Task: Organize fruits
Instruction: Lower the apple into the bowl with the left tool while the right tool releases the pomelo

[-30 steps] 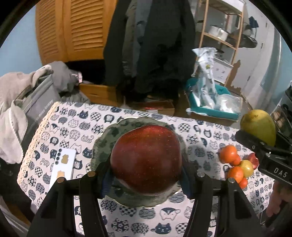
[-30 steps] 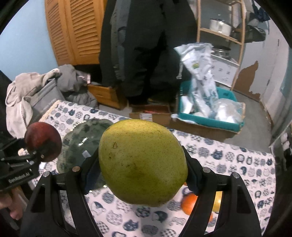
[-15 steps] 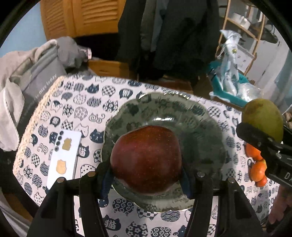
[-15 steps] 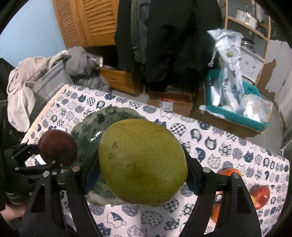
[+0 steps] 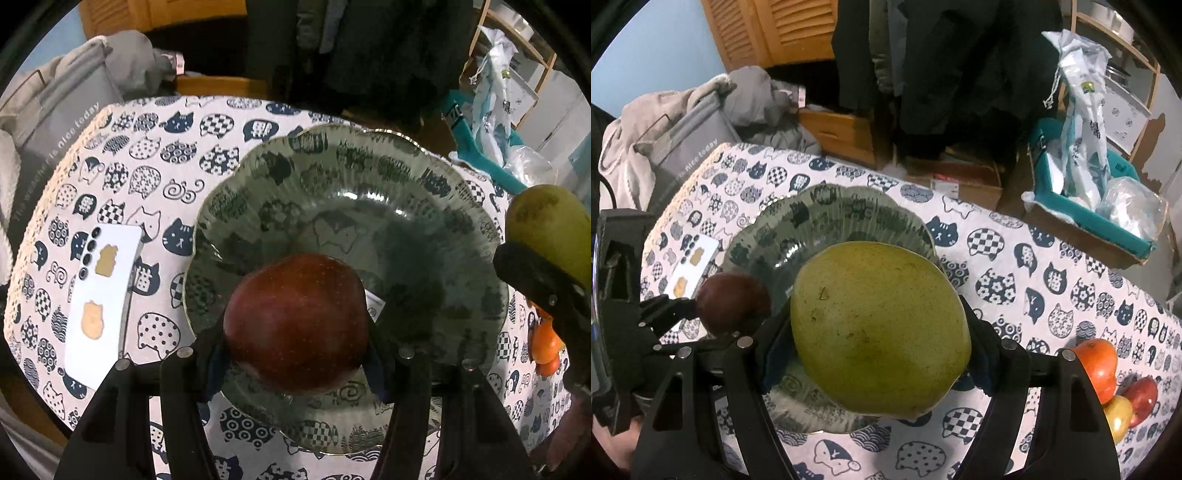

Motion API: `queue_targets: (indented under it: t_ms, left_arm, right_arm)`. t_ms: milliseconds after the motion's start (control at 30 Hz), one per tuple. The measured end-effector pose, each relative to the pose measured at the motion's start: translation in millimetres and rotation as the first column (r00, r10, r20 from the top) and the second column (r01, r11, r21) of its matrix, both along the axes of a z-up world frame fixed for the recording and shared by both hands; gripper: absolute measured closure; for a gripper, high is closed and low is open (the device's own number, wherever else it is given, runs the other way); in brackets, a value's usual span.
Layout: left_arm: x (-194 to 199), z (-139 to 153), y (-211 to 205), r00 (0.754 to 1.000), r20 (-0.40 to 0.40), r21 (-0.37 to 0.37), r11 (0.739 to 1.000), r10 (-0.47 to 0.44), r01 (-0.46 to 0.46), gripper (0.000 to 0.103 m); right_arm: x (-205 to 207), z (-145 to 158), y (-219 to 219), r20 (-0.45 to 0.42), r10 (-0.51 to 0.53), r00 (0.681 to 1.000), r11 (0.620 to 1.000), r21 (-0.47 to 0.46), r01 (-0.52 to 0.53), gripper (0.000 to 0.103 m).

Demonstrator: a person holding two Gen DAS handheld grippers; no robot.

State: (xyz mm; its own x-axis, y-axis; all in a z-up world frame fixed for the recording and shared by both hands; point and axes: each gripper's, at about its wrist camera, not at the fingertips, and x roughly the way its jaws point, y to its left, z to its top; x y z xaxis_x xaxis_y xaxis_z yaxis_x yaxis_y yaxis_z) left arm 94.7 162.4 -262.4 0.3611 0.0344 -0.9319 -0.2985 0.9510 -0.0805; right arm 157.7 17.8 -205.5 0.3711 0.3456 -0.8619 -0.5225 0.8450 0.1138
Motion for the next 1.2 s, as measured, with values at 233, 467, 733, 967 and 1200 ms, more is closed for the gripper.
queue_targets:
  t_ms: [233,467,733,967,1200]
  left_arm:
    - [3.9,-14.6,4.2,0.999,-0.034,-0.034,0.999,0.003,-0.005,0.041]
    - [6.6,-19.4,1.4,0.999,-0.051,-0.024,1.000,-0.009,0.008,0.040]
    - [1.7,2.2,13.6,1.000,-0.008,-0.025,0.999,0.027,-0.028,0.034]
    - [-12.7,24.0,19.8,0.999,0.018,-0.011,0.999,0.032,-0.032,0.030]
    - [-34.9,37.3,31.3,0.998,0.030,0.029,0.998,0.051,-0.052,0.030]
  right_arm:
    - [2.5,-6.3,-1.0,-0.019,-0.005,1.000,1.000,-0.002,0.005,0.025]
    - [5.1,-6.1,-4.4,-0.025,-0.019,1.000,1.000,0.005,0.019,0.025]
    - [7.5,-7.4,-4.0,-0.039,-0.017,0.999,1.000,0.009,0.017,0.025]
    - [7.1,-20.2,12.7,-0.078,0.012,0.997,1.000,-0.014,-0.013,0.025]
    - [5.7,-37.7,31.6,-0.125,0.041,0.991,0.998,-0.051,-0.047,0.025]
